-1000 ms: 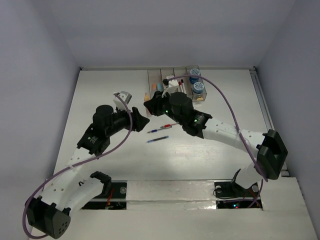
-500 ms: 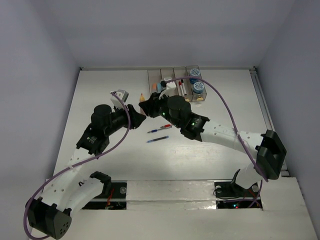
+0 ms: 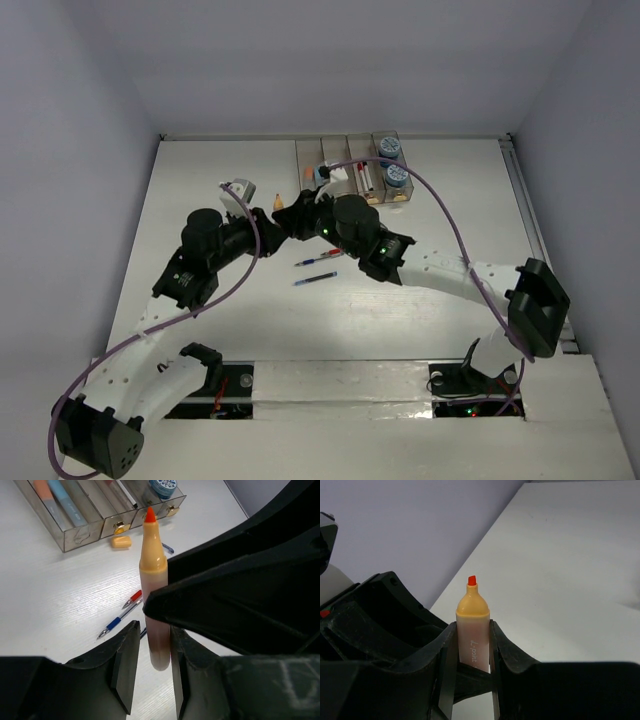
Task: Sort the stationery into containers
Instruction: Pick up the pen from the center of the board.
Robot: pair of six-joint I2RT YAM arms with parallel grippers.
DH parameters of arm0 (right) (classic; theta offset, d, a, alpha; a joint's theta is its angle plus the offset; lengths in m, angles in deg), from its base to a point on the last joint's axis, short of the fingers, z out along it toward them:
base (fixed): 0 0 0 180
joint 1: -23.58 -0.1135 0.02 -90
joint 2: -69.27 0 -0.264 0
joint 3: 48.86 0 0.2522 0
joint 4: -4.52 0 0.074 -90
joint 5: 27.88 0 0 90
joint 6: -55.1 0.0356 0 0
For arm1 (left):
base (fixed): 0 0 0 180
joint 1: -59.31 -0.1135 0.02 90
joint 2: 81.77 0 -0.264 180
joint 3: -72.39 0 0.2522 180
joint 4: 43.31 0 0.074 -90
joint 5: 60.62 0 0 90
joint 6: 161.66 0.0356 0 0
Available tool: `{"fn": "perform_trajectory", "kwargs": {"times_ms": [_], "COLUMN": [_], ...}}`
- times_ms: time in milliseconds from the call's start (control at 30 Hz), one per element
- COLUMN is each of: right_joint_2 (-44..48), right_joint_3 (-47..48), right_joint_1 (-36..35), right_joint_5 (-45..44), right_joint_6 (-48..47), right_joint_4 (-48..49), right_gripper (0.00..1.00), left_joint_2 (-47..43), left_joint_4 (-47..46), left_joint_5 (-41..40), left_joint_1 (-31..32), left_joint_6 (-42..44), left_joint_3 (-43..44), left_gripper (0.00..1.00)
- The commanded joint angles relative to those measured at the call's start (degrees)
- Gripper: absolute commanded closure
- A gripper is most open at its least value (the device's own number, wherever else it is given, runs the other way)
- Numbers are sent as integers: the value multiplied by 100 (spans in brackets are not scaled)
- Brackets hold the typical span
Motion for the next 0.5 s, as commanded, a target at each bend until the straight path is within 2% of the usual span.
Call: {"fn": "perform_trajectory", "kwargs": {"times_ms": [0, 67, 133, 167, 200, 233, 267, 300, 400, 467], "right_joint_2": [-40, -48, -57, -57, -57, -40, 21, 57, 259, 425], "right_joint_3": [46, 55, 55, 55, 38, 20, 11, 2, 55, 46], "right_joint_1": [-165, -165, -165, -165, -165, -165, -165, -165, -8, 124], "right_joint_5": [297, 368, 447, 447, 412, 395, 334, 281, 525, 736], "right_joint_6": [147, 156, 165, 182, 174, 174, 113, 60, -291, -694], "right_joint_4": [320, 347, 329, 329, 320, 277, 233, 198, -57, -303], "right_gripper": [79, 80, 80, 80, 79, 77, 74, 64, 48, 43], "left_joint_2": [-70, -79, -97, -123, -140, -158, -193, -202, -255, -299], "left_joint_4": [-428, -428, -437, -420, -411, -402, -393, -384, -323, -279], "left_joint_5": [-157, -166, -175, -201, -236, -254, -271, -280, -280, -289], "left_joint_1": [-75, -127, -128, -128, -128, -128, -128, -128, -128, -128], "left_joint_6": [16, 16, 16, 33, 25, 25, 42, 51, 112, 156], "left_joint_3": [21, 21, 30, 30, 30, 39, 39, 39, 56, 83], "left_gripper": [74, 74, 85, 94, 100, 100, 100, 100, 100, 100]}}
